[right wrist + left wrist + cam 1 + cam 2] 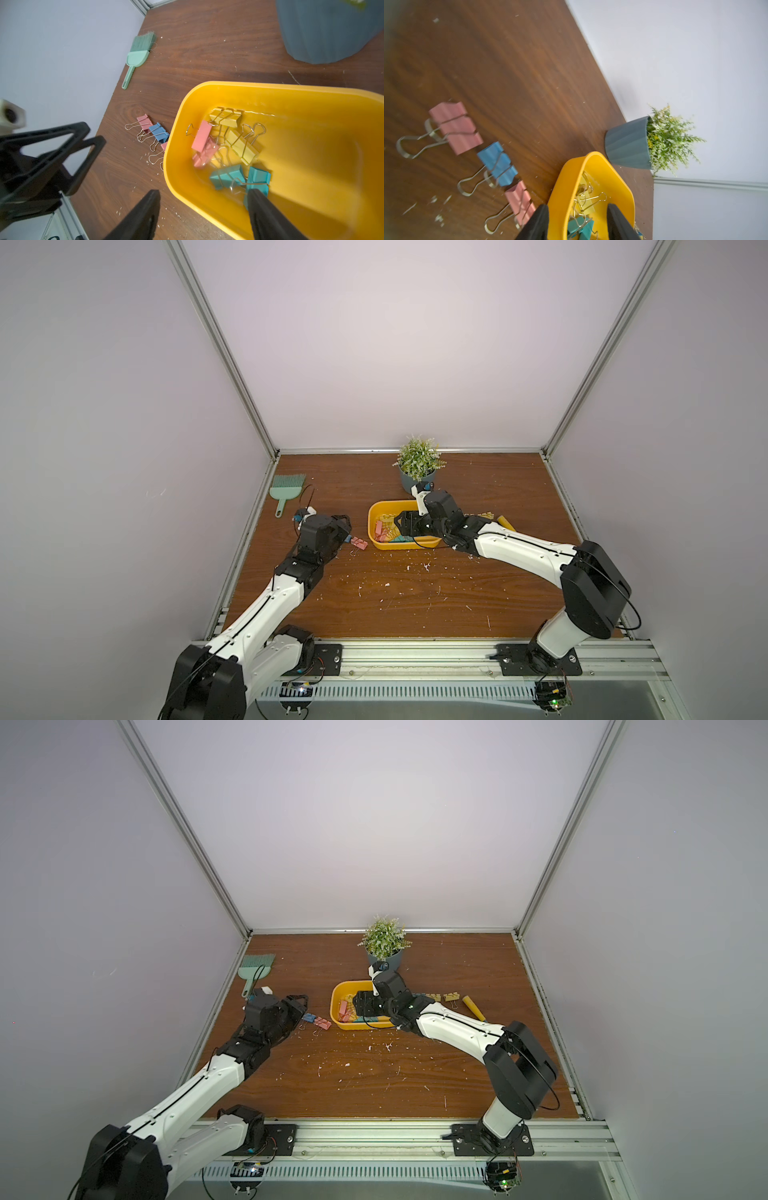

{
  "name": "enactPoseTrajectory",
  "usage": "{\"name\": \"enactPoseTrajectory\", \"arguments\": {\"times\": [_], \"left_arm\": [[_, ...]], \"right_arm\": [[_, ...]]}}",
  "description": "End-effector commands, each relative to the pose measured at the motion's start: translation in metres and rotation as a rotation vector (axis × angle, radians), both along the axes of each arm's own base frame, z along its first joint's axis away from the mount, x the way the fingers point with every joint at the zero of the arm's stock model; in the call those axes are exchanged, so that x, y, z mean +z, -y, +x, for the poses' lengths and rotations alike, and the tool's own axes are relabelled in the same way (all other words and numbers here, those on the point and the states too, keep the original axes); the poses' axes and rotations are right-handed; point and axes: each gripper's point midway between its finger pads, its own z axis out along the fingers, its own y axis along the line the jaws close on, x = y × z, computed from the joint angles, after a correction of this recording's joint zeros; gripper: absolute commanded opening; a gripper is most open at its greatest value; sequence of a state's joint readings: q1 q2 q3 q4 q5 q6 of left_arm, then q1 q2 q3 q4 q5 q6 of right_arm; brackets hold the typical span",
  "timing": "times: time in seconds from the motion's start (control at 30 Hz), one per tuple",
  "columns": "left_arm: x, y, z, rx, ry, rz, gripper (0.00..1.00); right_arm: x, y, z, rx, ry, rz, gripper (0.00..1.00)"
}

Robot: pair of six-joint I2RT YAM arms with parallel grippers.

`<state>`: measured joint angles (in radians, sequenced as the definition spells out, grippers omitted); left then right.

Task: Take out the binder clips from the storage box
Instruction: Pick up the binder clip from the storage box.

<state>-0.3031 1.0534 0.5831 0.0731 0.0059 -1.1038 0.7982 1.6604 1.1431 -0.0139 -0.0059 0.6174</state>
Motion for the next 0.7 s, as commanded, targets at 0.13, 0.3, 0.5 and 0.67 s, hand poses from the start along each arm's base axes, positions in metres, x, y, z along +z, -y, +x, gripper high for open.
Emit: {"name": "enactPoseTrajectory", "arguments": {"times": [0.13, 0.3, 0.5, 0.67], "left_arm": [[-0.009, 0.056, 0.014, -0.292, -0.060, 0.231, 0.41], [-0.014, 0.048, 0.013, -0.242, -0.053, 0.229, 0.41], [-0.015, 0.026, 0.006, -0.148, -0.052, 0.263, 0.42], [-0.010, 0.008, 0.000, -0.082, -0.012, 0.259, 0.43]], "right_arm": [[-0.003, -0.021, 0.006, 0.077, -0.032, -0.016, 0.52], [-0.016, -0.045, 0.013, 0.108, -0.106, -0.017, 0.41], [-0.030, -0.066, 0.024, 0.115, -0.165, -0.043, 0.31], [-0.032, -0.083, 0.031, 0.124, -0.183, -0.051, 0.33]]}}
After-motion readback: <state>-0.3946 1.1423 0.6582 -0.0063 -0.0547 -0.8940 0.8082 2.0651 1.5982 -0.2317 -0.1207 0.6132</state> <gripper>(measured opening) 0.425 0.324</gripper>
